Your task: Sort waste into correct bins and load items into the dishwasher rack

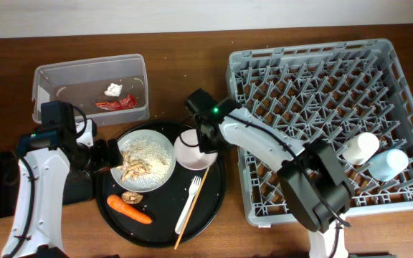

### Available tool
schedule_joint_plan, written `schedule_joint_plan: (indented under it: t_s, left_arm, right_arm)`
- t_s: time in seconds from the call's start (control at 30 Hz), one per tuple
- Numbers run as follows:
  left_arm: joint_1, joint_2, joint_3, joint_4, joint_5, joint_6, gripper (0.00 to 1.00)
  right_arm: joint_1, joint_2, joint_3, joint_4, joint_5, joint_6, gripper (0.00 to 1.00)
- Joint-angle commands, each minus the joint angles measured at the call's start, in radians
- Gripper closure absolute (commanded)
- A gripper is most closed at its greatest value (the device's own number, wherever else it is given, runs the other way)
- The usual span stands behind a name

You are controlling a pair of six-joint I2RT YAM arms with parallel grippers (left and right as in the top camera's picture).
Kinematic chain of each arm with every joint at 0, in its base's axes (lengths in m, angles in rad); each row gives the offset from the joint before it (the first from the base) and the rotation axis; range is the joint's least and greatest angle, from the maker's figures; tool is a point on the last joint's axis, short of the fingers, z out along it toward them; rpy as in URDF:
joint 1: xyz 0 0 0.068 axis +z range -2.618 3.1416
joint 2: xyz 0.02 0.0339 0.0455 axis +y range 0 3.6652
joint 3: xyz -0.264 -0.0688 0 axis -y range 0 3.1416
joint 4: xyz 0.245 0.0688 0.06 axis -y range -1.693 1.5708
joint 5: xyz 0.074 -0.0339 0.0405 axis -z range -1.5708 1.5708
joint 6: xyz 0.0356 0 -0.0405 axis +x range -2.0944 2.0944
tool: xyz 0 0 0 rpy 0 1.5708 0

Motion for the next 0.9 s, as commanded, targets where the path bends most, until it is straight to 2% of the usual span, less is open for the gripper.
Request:
schedule_joint_plan:
  t_s: [0.0,0.1,0.27,0.37,0.4,0.43,0.53,0.63,0.77,0.87]
  left_arm:
    - [0.002,-0.015,0.003,0.006,0.0,-0.006,0.06]
    - [0.002,-0.015,0.003,0.006,0.0,-0.006,0.06]
    - [0.002,-0.015,0.003,0.006,0.0,-0.006,0.05]
    - [0.002,-0.015,0.003,0.006,0.0,-0.006,0.06]
    - [0.002,-0.015,0.003,0.005,0.0,-0.006,0.05]
    - [0.002,-0.015,0.003,0.005,0.0,-0.006,0.05]
    - [0.002,-0.015,0.003,0.005,0.0,-0.006,0.05]
    - [0.002,-0.015,0.003,0.005,0.0,-0.006,0.06]
    - [0.002,-0.015,0.003,0.005,0.0,-0.006,0.05]
    - [0.002,-0.015,0.003,0.005,0.001,-0.006,0.06]
  right_arm:
    - [-0.018,-0.019,0.022,-0.023,0.018,0.003,0.86]
    - [-0.016,-0.034,0.061,-0.048,0.018,-0.005,0.96]
    - [-0.016,-0.057,0.147,-0.154,0.008,-0.05,0.96]
    - [-0.018,-0.079,0.281,-0.277,0.024,-0.098,0.96]
    - [-0.018,-0.087,0.34,-0.329,0.056,-0.114,0.96]
    - [-0.027,-0.112,0.465,-0.451,0.178,-0.114,0.96]
    - [-0.069,-0.186,0.649,-0.631,0.423,-0.114,0.96]
    - [-0.179,-0.283,0.68,-0.702,0.591,-0.113,0.96]
    - [-0.424,-0.34,0.679,-0.74,0.784,-0.105,0.96]
    - [-0.558,-0.339,0.676,-0.765,0.872,0.053,0.96]
